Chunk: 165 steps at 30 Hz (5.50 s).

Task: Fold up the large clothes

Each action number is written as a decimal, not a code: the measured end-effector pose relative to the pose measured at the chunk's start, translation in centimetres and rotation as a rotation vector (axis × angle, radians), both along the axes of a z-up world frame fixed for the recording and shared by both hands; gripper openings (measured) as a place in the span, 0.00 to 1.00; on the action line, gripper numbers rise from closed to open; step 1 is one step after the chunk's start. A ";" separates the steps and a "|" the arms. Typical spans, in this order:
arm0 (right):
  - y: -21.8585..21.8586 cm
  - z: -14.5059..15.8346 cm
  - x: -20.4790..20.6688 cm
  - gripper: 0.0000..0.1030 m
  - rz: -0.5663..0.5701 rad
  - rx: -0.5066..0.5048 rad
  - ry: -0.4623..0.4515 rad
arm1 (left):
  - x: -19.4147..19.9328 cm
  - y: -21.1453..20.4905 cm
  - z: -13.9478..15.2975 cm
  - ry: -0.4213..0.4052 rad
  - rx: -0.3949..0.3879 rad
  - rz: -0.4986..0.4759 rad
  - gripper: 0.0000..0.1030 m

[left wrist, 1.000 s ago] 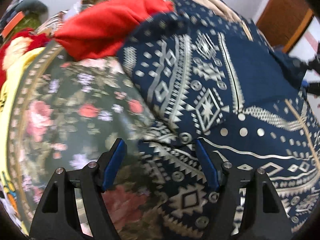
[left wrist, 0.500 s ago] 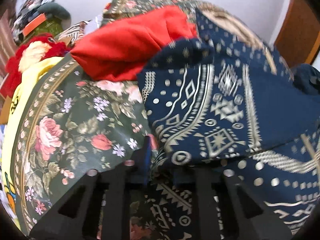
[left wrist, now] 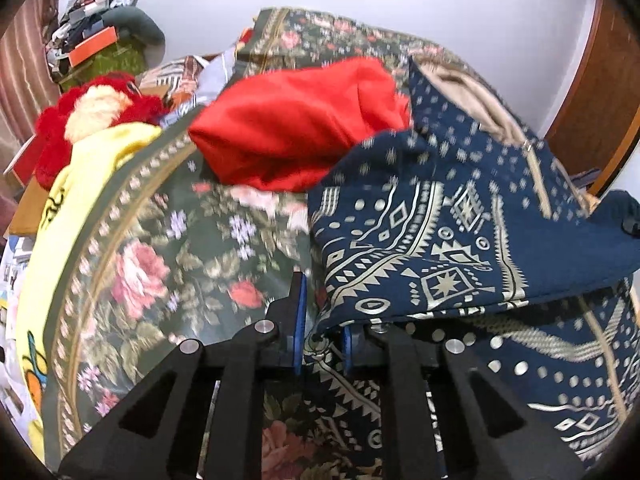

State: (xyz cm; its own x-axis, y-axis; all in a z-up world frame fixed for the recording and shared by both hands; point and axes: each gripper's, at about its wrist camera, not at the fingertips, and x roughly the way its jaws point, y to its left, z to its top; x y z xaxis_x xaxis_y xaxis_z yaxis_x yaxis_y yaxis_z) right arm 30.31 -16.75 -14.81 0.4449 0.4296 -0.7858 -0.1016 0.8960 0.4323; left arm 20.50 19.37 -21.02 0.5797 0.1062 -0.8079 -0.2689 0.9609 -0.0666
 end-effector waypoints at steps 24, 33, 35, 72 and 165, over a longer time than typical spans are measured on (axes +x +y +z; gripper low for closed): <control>-6.7 0.7 -1.9 0.37 -0.220 -0.174 -0.060 | 0.5 -0.4 -3.2 0.128 0.077 -0.015 0.41; -10.4 1.6 -2.2 0.44 -0.234 -0.188 -0.067 | -2.0 -2.1 1.2 0.083 0.085 -0.058 0.56; -11.2 1.5 -2.2 0.49 -0.242 -0.179 -0.065 | -2.0 -2.5 2.7 0.054 0.090 -0.070 0.57; -22.2 -7.4 4.6 0.49 -0.548 0.053 0.149 | 6.7 -12.1 3.9 0.061 -0.062 -0.222 0.78; -6.0 9.5 0.9 0.08 -0.083 0.093 -0.210 | 1.6 -8.5 5.0 -0.009 -0.135 -0.163 0.79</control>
State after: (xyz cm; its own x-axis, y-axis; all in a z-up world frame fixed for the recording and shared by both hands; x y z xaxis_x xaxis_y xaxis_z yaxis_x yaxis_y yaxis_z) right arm 31.22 -22.78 -5.29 0.6315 0.4509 -0.6308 -0.1256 0.8623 0.4906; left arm 22.12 10.90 -16.00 0.5877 -0.0985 -0.8031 -0.1091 0.9738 -0.1993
